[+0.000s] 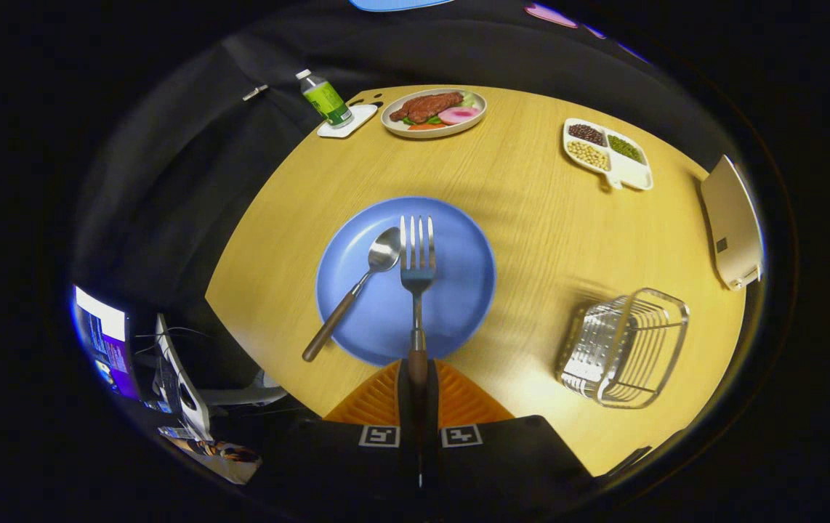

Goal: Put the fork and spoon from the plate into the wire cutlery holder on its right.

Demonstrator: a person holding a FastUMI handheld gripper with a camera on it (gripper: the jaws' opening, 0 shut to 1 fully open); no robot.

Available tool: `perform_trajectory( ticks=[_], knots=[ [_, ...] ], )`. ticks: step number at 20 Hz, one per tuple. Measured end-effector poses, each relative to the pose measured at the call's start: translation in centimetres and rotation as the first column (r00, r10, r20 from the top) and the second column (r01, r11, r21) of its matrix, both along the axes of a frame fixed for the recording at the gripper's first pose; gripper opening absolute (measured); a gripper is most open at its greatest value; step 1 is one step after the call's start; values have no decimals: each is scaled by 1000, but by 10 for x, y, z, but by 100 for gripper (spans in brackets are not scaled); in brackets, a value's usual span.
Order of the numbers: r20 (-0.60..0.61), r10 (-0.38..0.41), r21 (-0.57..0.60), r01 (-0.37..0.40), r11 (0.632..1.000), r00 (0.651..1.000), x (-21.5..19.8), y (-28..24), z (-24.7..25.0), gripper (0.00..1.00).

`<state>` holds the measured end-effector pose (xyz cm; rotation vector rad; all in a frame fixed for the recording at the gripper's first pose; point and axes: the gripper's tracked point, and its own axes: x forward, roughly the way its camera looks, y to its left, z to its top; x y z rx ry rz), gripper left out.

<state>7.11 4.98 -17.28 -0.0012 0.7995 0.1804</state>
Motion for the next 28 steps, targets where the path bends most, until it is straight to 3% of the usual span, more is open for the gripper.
perform_trajectory(
  ticks=[4, 8, 13, 20, 28],
  knots=[
    [-45, -39, -34, 38, 999, 998, -41, -44, 20, 6],
    [-88, -49, -154, 35, 987, 995, -64, -99, 34, 6],
    [-177, -32, -203, -5, 979, 984, -71, -134, 33, 6],
    [-356, -20, -252, -75, 965, 934, -70, -165, 21, 7],
    [-469, -50, -251, -79, 965, 882, -53, -183, 6, 9]
  ],
)
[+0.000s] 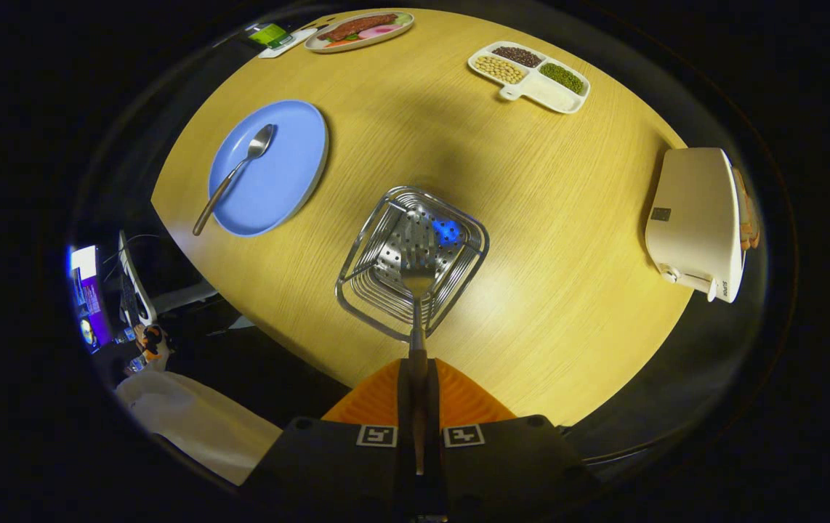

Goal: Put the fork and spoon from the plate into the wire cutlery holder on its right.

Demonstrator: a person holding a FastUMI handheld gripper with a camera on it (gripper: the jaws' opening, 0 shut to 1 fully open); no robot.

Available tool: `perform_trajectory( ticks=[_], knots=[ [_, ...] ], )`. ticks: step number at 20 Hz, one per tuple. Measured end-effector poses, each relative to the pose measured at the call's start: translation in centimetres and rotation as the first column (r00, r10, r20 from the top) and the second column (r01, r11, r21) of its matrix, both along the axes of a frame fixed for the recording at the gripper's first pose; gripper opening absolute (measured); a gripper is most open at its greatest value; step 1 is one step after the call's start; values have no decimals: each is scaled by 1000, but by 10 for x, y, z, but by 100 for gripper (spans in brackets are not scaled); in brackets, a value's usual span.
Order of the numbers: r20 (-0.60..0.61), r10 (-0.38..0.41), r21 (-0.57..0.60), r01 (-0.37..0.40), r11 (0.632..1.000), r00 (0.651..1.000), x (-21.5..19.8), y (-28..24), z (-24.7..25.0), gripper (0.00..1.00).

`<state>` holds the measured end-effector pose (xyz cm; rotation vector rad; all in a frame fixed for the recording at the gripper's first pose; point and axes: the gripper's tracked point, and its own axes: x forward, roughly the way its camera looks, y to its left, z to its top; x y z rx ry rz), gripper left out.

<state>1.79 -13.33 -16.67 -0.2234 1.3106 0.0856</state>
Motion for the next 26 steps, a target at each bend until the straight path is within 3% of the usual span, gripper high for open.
perform_trajectory(
  ticks=[3, 5, 6, 10, 12, 18, 21, 26],
  knots=[
    [16, -36, 34, 36, 999, 999, 12, 2, 3, 13],
    [55, -40, 47, 37, 998, 998, 17, 4, 12, 29],
    [76, -39, 54, 34, 998, 996, 19, 6, 16, 48],
    [154, -35, 90, 21, 996, 987, 17, 18, 31, 88],
    [207, -38, 101, 17, 995, 978, 14, 25, 39, 100],
    [429, -58, 142, -5, 990, 901, 8, 57, 67, 100],
    [508, -101, 191, 3, 982, 855, 2, 84, 82, 100],
    [597, -105, 204, -23, 979, 796, 7, 133, 88, 100]
  ],
)
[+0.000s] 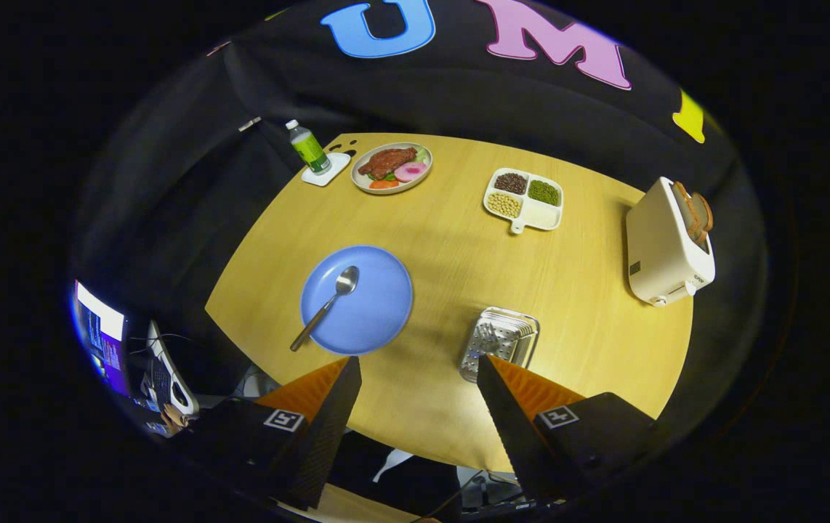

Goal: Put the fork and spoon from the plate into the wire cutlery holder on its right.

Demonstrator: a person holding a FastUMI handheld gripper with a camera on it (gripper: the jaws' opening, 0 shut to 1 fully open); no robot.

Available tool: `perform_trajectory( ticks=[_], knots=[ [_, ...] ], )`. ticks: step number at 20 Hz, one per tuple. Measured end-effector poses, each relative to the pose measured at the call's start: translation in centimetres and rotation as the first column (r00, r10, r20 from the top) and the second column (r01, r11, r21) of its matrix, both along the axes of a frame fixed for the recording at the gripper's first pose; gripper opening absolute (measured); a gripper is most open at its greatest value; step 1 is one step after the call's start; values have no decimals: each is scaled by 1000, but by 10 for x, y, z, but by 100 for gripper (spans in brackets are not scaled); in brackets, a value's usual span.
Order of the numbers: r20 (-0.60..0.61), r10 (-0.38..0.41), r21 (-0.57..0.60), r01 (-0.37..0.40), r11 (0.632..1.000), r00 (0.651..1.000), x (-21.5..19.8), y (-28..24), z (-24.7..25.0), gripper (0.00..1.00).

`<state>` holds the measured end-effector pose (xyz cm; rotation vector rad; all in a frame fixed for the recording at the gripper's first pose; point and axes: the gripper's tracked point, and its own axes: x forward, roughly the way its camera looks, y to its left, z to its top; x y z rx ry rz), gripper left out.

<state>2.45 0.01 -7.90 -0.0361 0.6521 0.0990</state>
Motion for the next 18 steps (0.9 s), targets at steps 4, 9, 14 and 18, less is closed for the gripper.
perform_trajectory(
  ticks=[4, 9, 14, 18],
  knots=[
    [-9, 3, 79, -3, 997, 1000, 17, 56, -26, 100],
    [-35, -16, 139, 21, 990, 999, 49, 103, -59, 100],
    [-107, -32, 158, 49, 986, 994, 83, 134, -98, 98],
    [-164, -75, 154, 100, 983, 984, 110, 148, -132, 92]
  ],
)
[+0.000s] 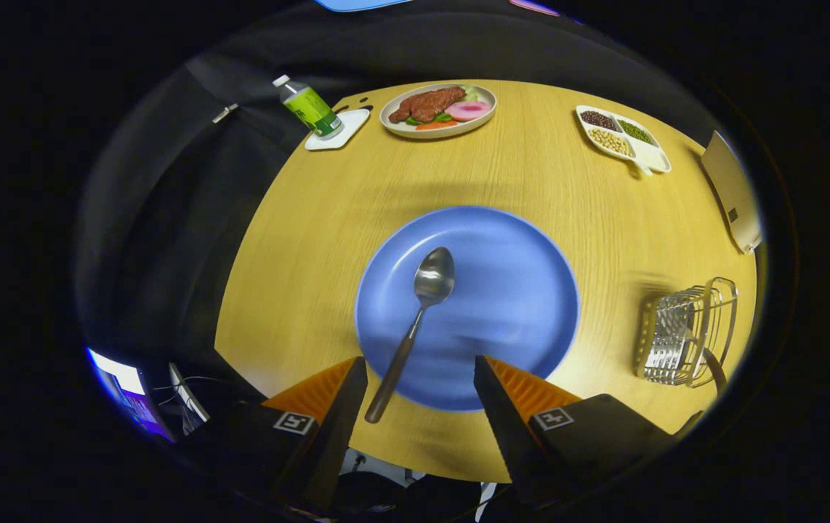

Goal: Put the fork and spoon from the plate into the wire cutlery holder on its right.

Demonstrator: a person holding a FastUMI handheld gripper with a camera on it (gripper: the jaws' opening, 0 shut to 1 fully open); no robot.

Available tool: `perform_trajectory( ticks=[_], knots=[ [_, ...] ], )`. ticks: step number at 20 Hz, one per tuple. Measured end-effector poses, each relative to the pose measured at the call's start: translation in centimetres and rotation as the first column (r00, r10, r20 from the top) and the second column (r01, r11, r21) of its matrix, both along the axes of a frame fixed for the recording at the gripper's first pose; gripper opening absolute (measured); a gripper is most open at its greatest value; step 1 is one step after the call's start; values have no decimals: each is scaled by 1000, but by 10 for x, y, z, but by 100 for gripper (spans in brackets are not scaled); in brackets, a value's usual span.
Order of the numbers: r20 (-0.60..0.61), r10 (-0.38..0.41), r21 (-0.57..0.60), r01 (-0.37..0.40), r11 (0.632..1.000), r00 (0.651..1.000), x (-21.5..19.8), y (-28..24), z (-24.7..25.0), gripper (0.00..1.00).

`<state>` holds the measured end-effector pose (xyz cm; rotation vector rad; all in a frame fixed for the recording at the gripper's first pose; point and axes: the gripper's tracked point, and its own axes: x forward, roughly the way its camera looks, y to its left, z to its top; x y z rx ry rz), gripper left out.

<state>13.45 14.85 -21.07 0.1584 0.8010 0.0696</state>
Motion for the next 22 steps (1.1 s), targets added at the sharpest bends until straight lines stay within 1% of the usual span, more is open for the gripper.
perform_trajectory(
  ticks=[1, 2, 3, 4, 5, 6, 8, 10, 12, 14, 16, 19, 22],
  knots=[
    [-20, -16, 9, 16, 1000, 1000, 5, 2, -9, 90],
    [-38, -36, 29, 37, 999, 999, 8, 5, -16, 90],
    [-60, -59, 61, 62, 996, 996, 11, 9, -21, 87],
    [-80, -79, 93, 86, 992, 994, 15, 12, -26, 76],
    [-101, -95, 121, 107, 987, 990, 16, 15, -30, 73],
    [-114, -106, 136, 121, 983, 988, 17, 15, -33, 71],
    [-136, -125, 140, 144, 980, 983, 22, 13, -40, 71],
    [-153, -151, 153, 175, 973, 977, 26, 16, -44, 49],
    [-167, -135, 156, 162, 974, 977, 27, 23, -45, 44],
    [-167, -126, 154, 152, 976, 978, 30, 21, -48, 44],
    [-183, -160, 159, 190, 969, 970, 29, 17, -52, 15],
    [-197, -134, 180, 170, 969, 971, 27, 14, -46, 14],
    [-154, -59, 222, 93, 971, 986, 27, 21, -45, 11]
  ],
)
